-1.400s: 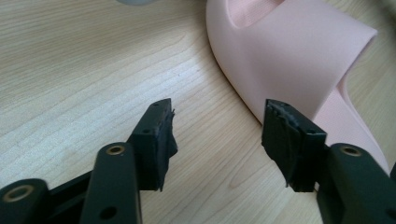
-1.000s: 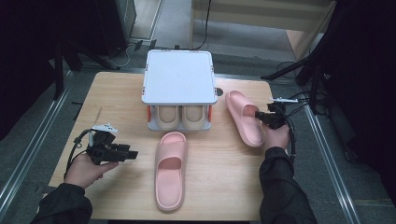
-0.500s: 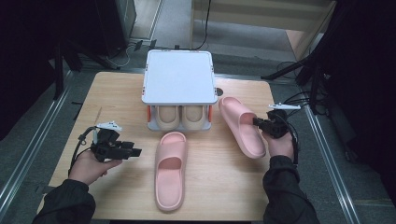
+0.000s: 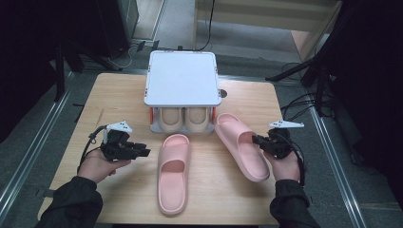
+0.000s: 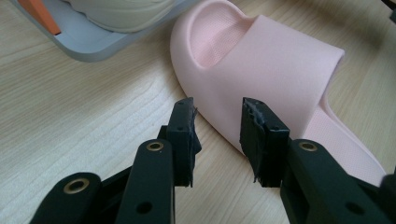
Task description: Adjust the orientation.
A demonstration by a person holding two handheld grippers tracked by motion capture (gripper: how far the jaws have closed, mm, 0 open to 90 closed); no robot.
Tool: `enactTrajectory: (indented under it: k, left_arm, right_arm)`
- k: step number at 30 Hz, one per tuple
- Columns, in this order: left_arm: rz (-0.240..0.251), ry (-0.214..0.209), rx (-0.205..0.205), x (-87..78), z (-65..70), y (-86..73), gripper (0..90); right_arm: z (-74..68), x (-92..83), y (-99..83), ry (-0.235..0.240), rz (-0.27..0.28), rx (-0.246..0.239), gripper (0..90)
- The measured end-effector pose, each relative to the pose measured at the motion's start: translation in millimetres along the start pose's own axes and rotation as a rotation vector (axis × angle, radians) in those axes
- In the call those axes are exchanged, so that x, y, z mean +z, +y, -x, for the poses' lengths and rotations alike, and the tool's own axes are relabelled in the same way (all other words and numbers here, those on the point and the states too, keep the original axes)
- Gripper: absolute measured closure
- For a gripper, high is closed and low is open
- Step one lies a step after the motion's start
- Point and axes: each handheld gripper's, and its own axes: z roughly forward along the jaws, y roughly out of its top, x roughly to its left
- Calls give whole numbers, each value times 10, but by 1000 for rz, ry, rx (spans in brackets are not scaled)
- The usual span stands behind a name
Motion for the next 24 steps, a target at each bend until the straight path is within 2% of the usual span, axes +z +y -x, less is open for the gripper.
enactTrajectory:
  k: [3,6,11,15,24]
  left_arm:
    - [-12,-17,-10,26,-13,32,678]
    - [-13,-21,-2,54,-19,52,717]
    - [-23,-23,12,97,3,73,715]
    - [-29,-18,21,113,16,74,696]
    - [-45,-10,30,139,24,61,692]
  right_arm:
    - [-103,-5,-63,11,-20,-17,859]
    - [-206,7,-111,18,-35,-36,859]
    - [-312,73,-157,32,-62,-60,854]
    - [-404,181,-176,61,-101,-80,854]
    - [-555,366,-204,74,-144,-124,832]
